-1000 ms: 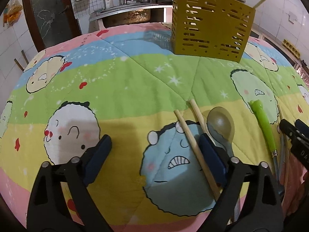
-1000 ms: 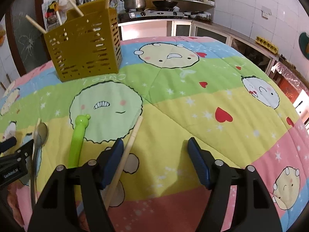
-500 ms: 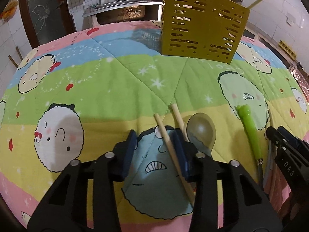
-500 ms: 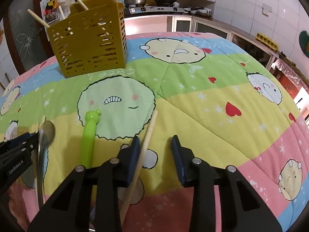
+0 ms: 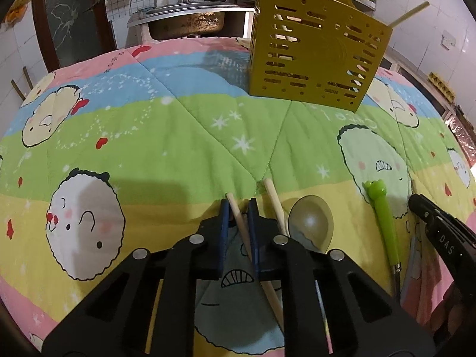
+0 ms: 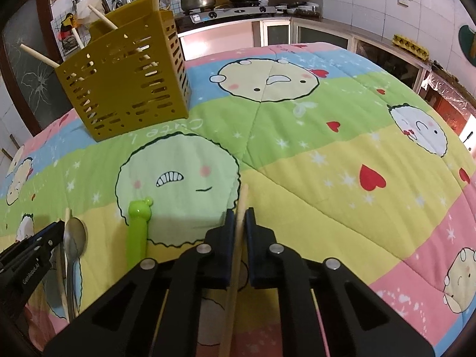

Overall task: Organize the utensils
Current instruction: 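Lift and carry the right tool's chopstick over the holder while the left tool carries its own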

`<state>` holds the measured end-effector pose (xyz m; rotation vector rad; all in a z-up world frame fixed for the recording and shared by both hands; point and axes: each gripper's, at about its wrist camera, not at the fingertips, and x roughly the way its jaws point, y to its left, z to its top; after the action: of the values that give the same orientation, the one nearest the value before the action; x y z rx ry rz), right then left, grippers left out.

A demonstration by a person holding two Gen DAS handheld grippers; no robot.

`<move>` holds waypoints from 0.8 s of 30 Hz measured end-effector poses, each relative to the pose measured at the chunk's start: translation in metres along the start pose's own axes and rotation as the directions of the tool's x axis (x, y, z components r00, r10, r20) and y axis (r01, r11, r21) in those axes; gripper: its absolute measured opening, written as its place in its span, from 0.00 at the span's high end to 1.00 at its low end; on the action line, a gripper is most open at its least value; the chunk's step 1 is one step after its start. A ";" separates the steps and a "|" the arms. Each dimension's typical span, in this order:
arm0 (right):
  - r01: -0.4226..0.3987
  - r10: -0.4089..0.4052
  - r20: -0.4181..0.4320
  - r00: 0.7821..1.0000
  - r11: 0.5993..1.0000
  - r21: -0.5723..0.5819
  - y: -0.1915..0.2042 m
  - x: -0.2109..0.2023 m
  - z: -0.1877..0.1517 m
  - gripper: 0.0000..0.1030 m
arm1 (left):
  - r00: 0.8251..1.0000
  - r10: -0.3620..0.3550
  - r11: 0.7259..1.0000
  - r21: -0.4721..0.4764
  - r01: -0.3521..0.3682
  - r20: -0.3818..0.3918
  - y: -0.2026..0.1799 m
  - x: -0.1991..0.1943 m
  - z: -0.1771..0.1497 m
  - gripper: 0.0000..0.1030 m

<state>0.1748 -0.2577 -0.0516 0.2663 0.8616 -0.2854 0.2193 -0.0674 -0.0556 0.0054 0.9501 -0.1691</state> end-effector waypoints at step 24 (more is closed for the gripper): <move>-0.114 0.110 0.201 0.973 0.993 0.012 -0.008 -0.070 0.018 0.94 | 0.981 -0.034 0.999 -0.003 0.036 0.192 0.019 -0.064 0.013 0.93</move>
<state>0.1415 -0.2618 0.0129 0.3017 0.6424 -0.2131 0.1964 -0.0407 0.0024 -0.0333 0.7580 -0.1956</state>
